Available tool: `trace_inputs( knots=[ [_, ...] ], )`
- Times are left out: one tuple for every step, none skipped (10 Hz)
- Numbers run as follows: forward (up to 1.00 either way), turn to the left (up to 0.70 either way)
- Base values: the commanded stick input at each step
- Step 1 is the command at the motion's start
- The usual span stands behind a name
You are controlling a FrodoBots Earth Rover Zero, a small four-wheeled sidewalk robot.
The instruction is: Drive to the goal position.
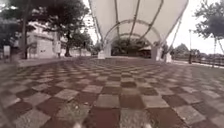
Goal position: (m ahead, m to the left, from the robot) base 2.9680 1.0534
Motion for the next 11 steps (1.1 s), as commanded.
trace_inputs(
  knots=[
    [0.50,0.00],
    [0.50,0.00],
    [0.50,0.00],
    [0.50,0.00],
    [0.50,0.00],
    [0.50,0.00],
    [0.50,0.00],
    [0.50,0.00],
    [0.50,0.00],
    [0.50,0.00],
    [0.50,0.00]
  ],
)
